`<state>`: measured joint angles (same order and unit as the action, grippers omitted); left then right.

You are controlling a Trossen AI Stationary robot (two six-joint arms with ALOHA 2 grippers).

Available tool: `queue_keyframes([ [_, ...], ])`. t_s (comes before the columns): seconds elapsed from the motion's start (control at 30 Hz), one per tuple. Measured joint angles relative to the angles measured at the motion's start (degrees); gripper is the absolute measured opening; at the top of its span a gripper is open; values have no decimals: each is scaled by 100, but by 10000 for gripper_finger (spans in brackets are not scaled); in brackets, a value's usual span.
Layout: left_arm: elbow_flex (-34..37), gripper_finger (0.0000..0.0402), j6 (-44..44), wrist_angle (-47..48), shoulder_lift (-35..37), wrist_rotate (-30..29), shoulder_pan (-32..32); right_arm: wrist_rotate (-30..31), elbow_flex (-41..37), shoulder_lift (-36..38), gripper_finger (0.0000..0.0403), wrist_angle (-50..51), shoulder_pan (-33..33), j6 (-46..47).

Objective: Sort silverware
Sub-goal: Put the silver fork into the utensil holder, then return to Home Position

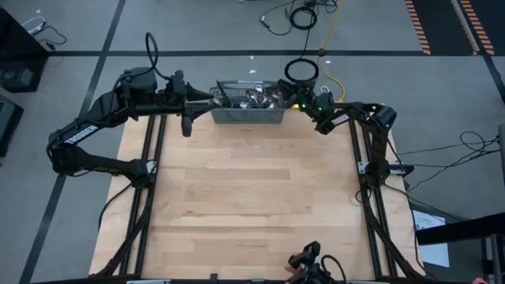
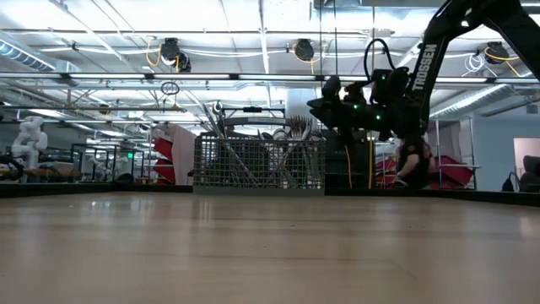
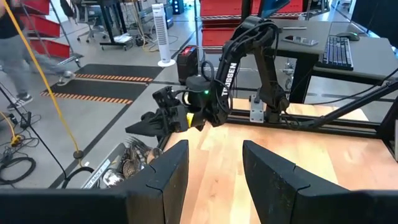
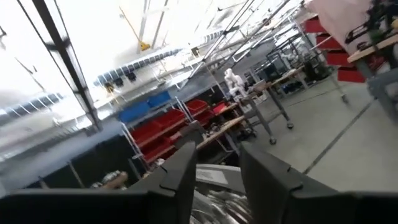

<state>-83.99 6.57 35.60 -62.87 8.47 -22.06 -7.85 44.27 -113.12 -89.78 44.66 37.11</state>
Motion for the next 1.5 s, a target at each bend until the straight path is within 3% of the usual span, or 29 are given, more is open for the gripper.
queue_keyframes([
  [0.1, 0, 160, 15, -95, 0, 17, 0, -298, -9, 228, 126, 4, 2, 287],
  [0.2, 0, 160, 135, -407, 25, 366, 0, -1249, -9, 760, 129, 15, -3, 479],
  [0.27, 0, 160, 167, -825, 88, 943, 0, -2009, -9, 1255, 127, -1, -25, 645],
  [0.37, 0, 160, 140, -1304, 337, 1576, 3, -3303, -9, 2217, 122, 11, -50, 1173],
  [0.5, 0, 160, 177, -1342, 909, 1546, -120, -4827, -4, 3678, 119, 373, -54, 2463],
  [0.67, 0, 160, 56, -1276, 1655, 1612, -257, -5677, -2, 5692, 119, 1961, -55, 2845],
  [0.77, -6, 160, -426, -1253, 1956, 2063, -262, -5702, 1, 6941, 119, 3666, -57, 2145],
  [0.83, -9, 160, -899, -1192, 2051, 2433, -262, -5409, 6, 7805, 118, 5468, -139, 1364],
  [0.93, 121, 160, -1560, -1033, 2072, 2896, -258, -3998, 9, 9002, 118, 8800, -506, -219],
  [1.0, 356, 160, -1808, -1029, 2072, 2947, -256, -2951, -258, 9501, 118, 9788, -851, -531],
  [1.03, 515, 160, -1826, -1026, 2073, 2951, -255, -2758, -495, 9674, 118, 9630, -1031, -404],
  [1.2, 1494, 160, -1786, -1231, 2094, 3034, -219, -2460, -2032, 9902, 118, 6520, -1812, 313],
  [1.33, 2397, 160, -1822, -2099, 2202, 3231, -113, -1839, -3014, 9203, 118, 5480, -2646, 386],
  [1.43, 3045, 159, -1821, -2723, 2459, 3231, -32, -1620, -3143, 8503, 118, 4205, -3480, -154],
  [1.5, 3518, 159, -1831, -3096, 2609, 3197, 11, -1606, -3027, 8071, 118, 3946, -4058, -593],
])
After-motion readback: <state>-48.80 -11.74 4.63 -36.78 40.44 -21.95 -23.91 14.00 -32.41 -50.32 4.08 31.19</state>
